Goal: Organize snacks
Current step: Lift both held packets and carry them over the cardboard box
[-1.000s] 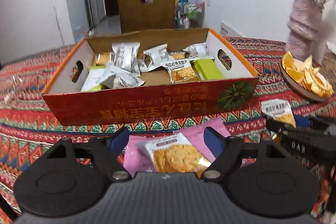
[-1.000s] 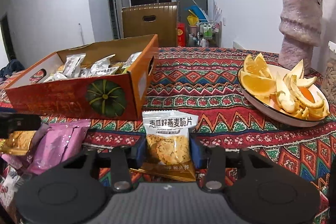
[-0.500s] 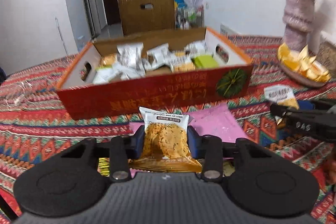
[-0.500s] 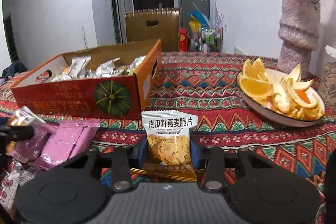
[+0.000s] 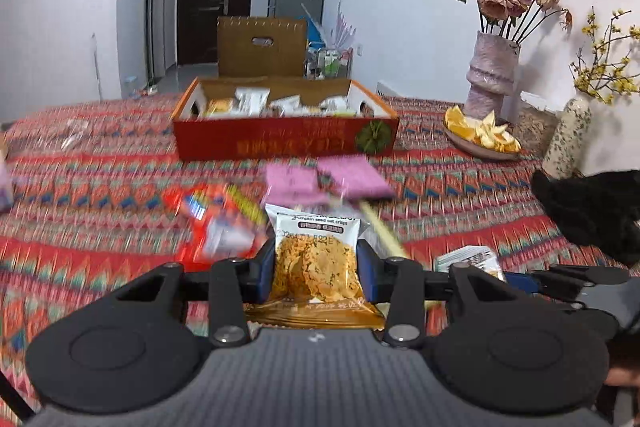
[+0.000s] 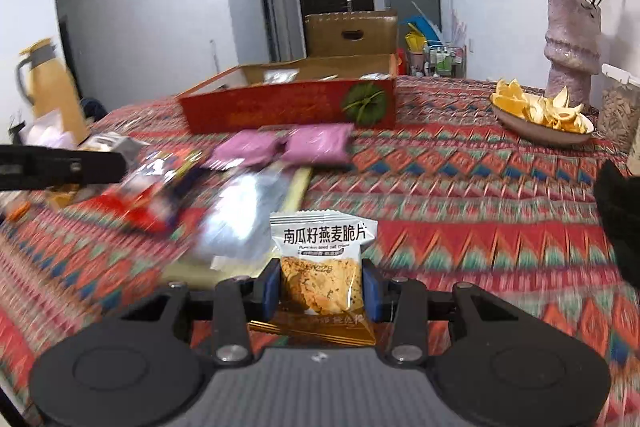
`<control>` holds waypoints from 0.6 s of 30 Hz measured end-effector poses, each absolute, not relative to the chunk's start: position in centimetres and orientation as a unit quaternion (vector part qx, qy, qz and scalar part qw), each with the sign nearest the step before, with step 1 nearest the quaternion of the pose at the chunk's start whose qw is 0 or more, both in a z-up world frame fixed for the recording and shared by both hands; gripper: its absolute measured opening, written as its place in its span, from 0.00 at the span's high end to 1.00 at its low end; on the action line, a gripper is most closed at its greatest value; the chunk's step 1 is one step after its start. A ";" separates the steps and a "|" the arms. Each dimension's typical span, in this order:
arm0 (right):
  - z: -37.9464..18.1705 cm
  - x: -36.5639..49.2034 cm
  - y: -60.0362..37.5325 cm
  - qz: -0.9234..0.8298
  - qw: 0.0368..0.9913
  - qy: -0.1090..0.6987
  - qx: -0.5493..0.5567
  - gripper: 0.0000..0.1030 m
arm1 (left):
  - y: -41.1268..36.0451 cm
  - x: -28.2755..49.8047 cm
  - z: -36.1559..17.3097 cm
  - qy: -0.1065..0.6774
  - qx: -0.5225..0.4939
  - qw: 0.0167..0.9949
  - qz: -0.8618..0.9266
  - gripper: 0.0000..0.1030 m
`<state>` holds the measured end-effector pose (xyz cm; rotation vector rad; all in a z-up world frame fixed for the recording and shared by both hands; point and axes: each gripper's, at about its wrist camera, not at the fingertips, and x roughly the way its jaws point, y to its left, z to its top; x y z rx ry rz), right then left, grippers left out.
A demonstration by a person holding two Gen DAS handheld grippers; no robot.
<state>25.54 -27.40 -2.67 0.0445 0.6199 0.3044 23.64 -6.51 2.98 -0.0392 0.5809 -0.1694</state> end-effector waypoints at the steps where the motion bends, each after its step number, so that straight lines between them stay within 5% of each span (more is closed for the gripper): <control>1: -2.5 24.4 -27.1 0.148 0.940 0.306 0.016 0.61 | -6.0 22.8 2.6 0.290 -0.022 0.953 -0.083 0.60; 18: 0.9 19.3 -23.0 0.148 0.947 0.286 -0.018 0.61 | -0.2 19.5 2.4 0.282 -0.076 0.952 -0.091 0.60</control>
